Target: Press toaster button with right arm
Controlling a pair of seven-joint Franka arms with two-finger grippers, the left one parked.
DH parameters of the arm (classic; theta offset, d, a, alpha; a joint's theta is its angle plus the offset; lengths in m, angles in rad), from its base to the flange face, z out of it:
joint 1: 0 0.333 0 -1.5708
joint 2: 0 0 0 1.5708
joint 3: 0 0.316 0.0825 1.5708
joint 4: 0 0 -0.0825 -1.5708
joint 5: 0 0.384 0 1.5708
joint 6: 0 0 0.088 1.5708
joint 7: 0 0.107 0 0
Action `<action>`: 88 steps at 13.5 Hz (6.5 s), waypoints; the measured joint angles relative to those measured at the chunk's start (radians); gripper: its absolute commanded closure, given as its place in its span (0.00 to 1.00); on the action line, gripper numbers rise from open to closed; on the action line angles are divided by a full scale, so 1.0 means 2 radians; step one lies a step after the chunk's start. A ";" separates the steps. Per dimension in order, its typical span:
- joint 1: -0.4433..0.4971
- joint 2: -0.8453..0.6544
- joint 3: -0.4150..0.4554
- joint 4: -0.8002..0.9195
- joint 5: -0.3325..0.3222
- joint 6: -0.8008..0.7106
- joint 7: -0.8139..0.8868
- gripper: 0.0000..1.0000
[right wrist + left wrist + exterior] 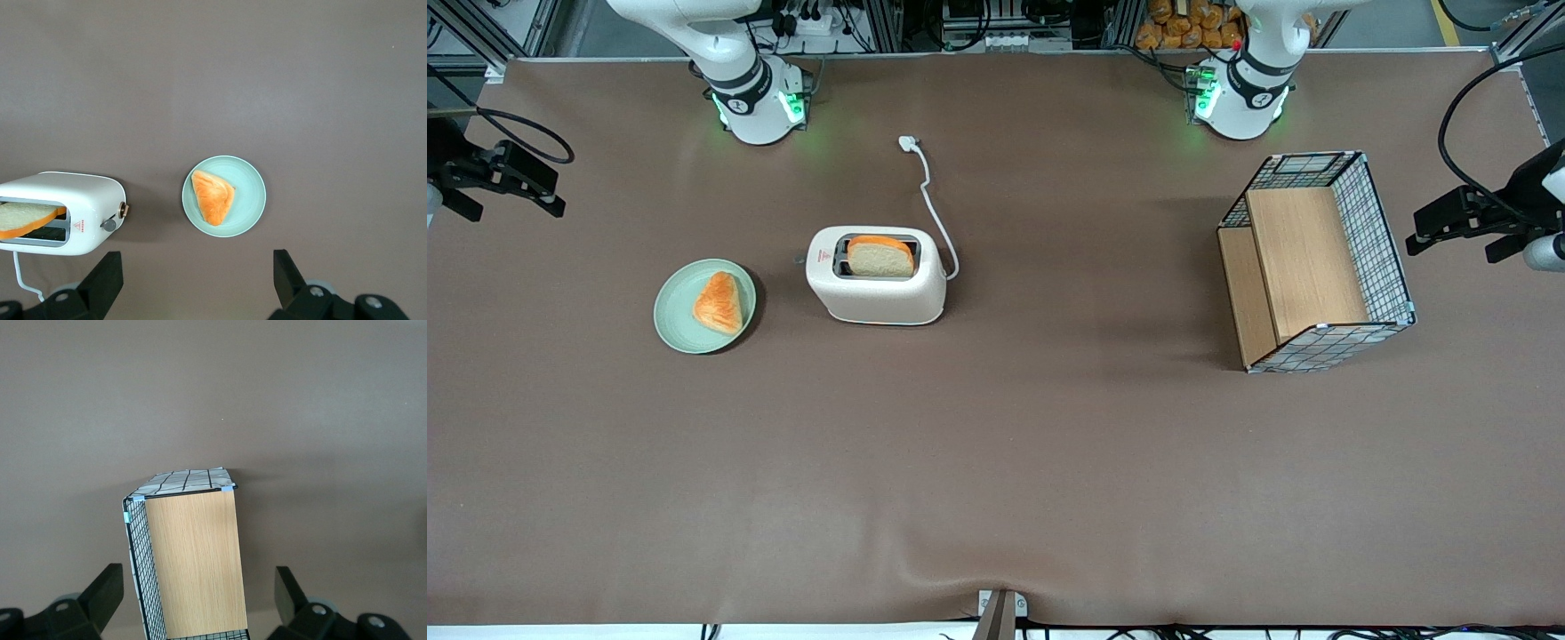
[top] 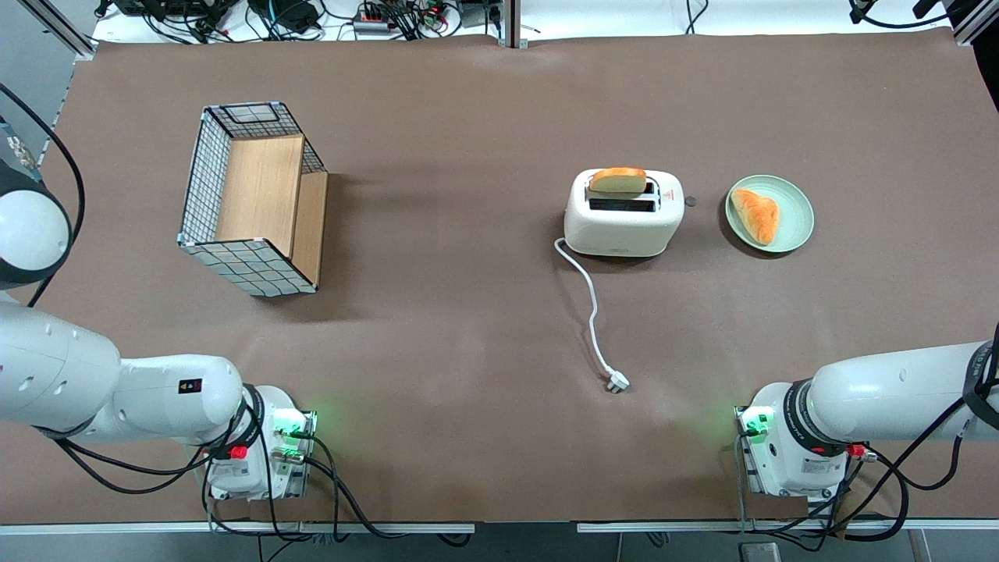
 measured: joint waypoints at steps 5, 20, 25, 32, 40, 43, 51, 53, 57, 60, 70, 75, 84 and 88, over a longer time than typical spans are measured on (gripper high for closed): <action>0.000 0.000 -0.001 0.003 0.000 0.000 0.000 0.00; -0.009 0.000 -0.001 0.006 0.002 0.000 0.000 0.00; -0.009 0.000 -0.001 0.006 0.002 0.000 0.000 0.00; -0.009 0.001 -0.001 0.006 0.012 -0.001 0.000 0.00; -0.008 0.007 0.001 0.004 0.049 -0.005 0.000 1.00; -0.006 0.012 0.003 -0.017 0.090 -0.010 0.000 1.00; 0.034 0.029 0.009 -0.122 0.145 0.040 0.001 1.00; 0.041 0.031 0.009 -0.151 0.151 0.057 0.001 1.00; 0.044 0.037 0.008 -0.197 0.188 0.061 0.001 1.00; 0.044 0.055 0.007 -0.216 0.202 0.061 0.001 1.00; 0.045 0.104 0.008 -0.219 0.226 0.062 -0.002 1.00; 0.053 0.137 0.009 -0.219 0.230 0.087 -0.010 1.00; 0.064 0.165 0.009 -0.218 0.230 0.110 -0.010 1.00; 0.069 0.170 0.009 -0.218 0.231 0.115 -0.010 1.00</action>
